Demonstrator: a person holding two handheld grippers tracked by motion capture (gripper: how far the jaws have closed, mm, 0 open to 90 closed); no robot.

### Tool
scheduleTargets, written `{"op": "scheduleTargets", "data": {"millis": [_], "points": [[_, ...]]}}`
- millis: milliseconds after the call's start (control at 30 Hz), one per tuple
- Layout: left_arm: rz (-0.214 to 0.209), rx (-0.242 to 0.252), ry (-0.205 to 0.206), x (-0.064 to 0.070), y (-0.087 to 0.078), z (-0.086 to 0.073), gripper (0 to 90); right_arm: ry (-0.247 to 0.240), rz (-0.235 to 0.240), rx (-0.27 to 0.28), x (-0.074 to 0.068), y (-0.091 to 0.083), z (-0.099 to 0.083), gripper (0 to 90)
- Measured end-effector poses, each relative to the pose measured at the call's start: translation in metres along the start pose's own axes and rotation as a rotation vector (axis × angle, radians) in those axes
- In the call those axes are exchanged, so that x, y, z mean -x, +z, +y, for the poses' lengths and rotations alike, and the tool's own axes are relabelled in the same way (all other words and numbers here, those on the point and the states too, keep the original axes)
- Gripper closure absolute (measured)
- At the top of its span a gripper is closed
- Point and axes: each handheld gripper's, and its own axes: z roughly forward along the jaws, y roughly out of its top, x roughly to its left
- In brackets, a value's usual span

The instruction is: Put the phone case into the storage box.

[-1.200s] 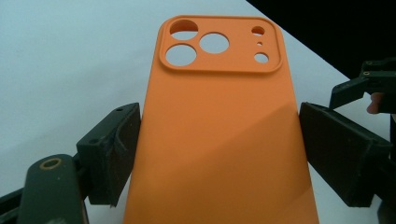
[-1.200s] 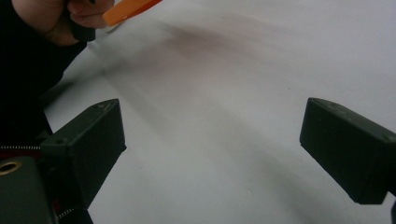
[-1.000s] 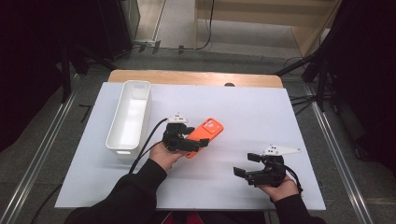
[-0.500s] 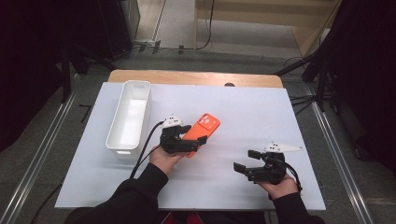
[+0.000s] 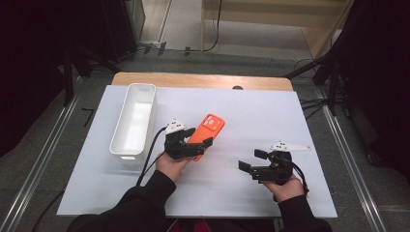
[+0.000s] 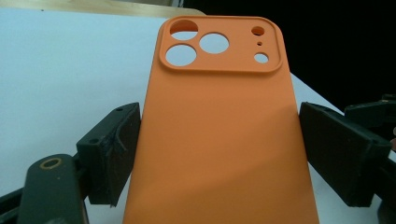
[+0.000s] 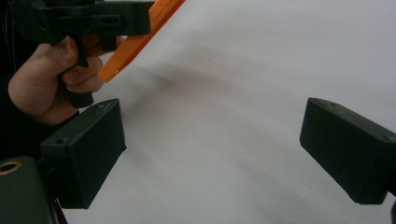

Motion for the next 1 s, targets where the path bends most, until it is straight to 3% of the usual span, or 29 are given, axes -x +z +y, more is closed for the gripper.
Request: {"op": "scheduleTargets", "data": {"millis": [467,533,700,933,1000], "points": [[0.008,0.021,-0.026,0.006,0.005,-0.013,15.8,0.017,-0.007,0.028,-0.005,0.012,0.017,5.9],[0.014,0.034,-0.032,0.007,0.005,-0.015,15.8,0.027,-0.004,0.03,-0.004,0.012,0.019,13.7],[0.026,0.04,-0.014,0.01,0.005,-0.016,15.8,0.038,0.001,0.032,-0.003,0.012,0.022,13.7],[0.04,0.05,-0.008,0.011,0.006,-0.018,15.8,0.089,0.012,0.025,-0.002,0.013,0.03,14.4],[0.045,0.046,-0.001,0.011,0.007,-0.019,15.8,0.118,0.019,0.021,-0.001,0.013,0.034,20.3]]}}
